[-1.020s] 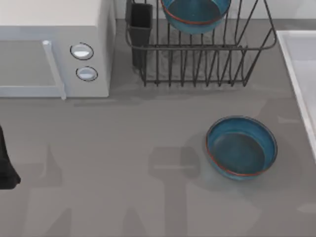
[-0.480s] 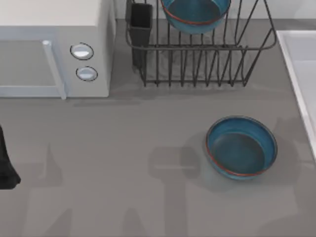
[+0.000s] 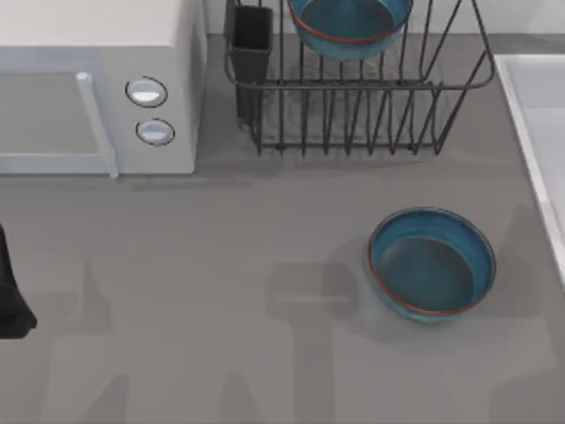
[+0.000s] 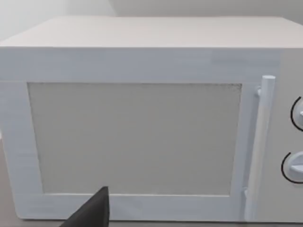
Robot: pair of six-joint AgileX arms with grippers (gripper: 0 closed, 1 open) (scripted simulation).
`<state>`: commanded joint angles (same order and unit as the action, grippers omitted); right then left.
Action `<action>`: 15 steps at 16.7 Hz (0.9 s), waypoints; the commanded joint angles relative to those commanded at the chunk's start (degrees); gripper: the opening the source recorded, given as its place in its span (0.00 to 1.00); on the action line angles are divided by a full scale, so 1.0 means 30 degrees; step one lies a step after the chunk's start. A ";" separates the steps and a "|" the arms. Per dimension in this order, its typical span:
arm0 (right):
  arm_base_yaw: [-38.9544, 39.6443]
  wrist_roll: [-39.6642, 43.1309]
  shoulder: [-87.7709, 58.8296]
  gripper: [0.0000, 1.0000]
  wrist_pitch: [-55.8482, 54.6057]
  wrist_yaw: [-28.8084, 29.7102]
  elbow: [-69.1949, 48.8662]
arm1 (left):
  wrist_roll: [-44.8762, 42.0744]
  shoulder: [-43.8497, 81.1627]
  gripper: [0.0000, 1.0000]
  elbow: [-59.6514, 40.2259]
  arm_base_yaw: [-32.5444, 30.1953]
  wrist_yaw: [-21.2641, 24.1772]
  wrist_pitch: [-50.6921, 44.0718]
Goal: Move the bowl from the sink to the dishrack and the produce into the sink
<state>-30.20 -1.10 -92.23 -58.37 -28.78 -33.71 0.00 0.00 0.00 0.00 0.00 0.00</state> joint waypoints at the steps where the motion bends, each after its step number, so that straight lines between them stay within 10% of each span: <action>1: -0.0022 0.0009 -0.0990 0.00 -0.1055 -0.0020 0.0114 | 0.0000 0.0000 1.00 0.0000 0.0000 0.0000 0.0000; 15: -0.0017 0.0089 -1.1586 0.00 -1.3665 0.0189 0.1892 | 0.0000 0.0000 1.00 0.0000 0.0000 0.0000 0.0000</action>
<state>-30.25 -0.83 -126.99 -99.36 -28.21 -28.04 0.00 0.00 0.00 0.00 0.00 0.00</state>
